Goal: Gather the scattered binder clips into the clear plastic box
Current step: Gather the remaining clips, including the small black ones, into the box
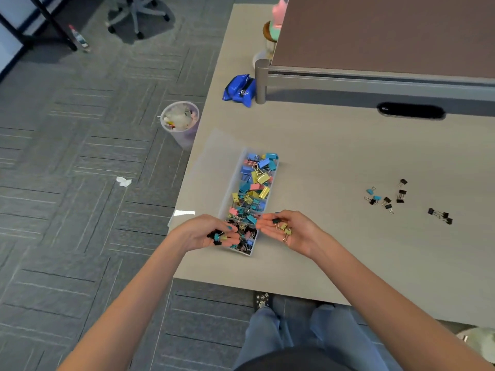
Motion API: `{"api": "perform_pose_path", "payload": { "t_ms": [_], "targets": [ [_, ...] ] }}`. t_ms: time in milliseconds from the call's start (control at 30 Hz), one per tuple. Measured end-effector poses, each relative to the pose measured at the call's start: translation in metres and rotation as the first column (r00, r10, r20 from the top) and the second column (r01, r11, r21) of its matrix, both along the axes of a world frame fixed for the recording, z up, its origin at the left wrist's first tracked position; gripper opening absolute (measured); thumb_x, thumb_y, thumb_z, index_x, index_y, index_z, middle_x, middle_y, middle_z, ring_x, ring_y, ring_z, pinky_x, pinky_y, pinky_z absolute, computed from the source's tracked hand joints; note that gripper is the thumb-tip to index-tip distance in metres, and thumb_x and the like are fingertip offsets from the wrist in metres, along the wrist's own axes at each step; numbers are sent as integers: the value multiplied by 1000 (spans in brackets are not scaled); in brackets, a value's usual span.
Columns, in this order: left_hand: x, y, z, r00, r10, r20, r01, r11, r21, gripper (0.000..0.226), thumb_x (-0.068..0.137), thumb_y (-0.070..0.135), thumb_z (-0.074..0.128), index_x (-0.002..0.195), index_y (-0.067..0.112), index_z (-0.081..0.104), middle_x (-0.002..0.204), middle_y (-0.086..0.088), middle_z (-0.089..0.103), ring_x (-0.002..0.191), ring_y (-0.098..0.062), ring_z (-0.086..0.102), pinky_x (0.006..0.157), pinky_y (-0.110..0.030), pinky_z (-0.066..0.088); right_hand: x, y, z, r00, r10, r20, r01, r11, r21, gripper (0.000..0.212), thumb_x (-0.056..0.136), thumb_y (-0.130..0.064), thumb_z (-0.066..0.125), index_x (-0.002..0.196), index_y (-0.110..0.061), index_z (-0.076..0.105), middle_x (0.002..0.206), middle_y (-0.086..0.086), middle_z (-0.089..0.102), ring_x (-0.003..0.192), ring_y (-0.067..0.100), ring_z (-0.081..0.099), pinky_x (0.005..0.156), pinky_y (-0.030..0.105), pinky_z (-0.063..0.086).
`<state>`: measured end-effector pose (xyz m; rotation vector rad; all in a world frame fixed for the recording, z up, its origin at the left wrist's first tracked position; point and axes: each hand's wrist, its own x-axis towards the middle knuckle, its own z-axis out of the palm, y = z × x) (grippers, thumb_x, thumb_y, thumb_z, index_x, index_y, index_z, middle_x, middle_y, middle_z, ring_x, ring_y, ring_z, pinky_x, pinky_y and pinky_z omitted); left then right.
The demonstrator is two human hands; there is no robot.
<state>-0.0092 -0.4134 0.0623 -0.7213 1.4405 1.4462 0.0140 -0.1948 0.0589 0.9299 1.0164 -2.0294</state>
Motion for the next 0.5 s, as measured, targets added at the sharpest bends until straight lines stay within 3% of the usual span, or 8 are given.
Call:
{"api": "perform_pose_path", "payload": {
  "t_ms": [167,233,367,500],
  "targets": [
    [-8,8,-11,995,-94,-10,94,995,-14,23,89,-6,57,112,-10,60,103,-23,68,95,-33,69,85,-40,57,6,-6,-6,996,-80,29,80,997,-12,30,98,-4,36,108,12,59,102,26,66,74,30,72,71,32,59],
    [-10,13,-12,990,-138,-16,138,990,-3,24,90,-5,57,114,-8,59,108,-22,69,100,-32,68,88,-40,56,7,-8,-6,995,-97,26,98,995,-10,29,98,-4,36,106,11,60,99,25,67,75,29,72,72,32,59],
    [-13,18,-9,977,-213,-23,213,977,8,25,90,-6,56,115,-7,58,112,-22,67,97,-30,68,76,-36,60,11,-10,-7,992,-125,35,125,992,-6,29,98,-3,36,99,10,61,99,25,67,76,30,71,73,33,58],
    [-17,17,-5,947,-320,-26,318,946,-56,23,90,-6,57,113,-10,58,103,-21,69,92,-30,69,75,-33,60,14,-13,-7,992,-123,35,123,992,2,29,98,-4,36,99,10,61,100,26,67,80,30,71,74,33,59]
  ]
}}
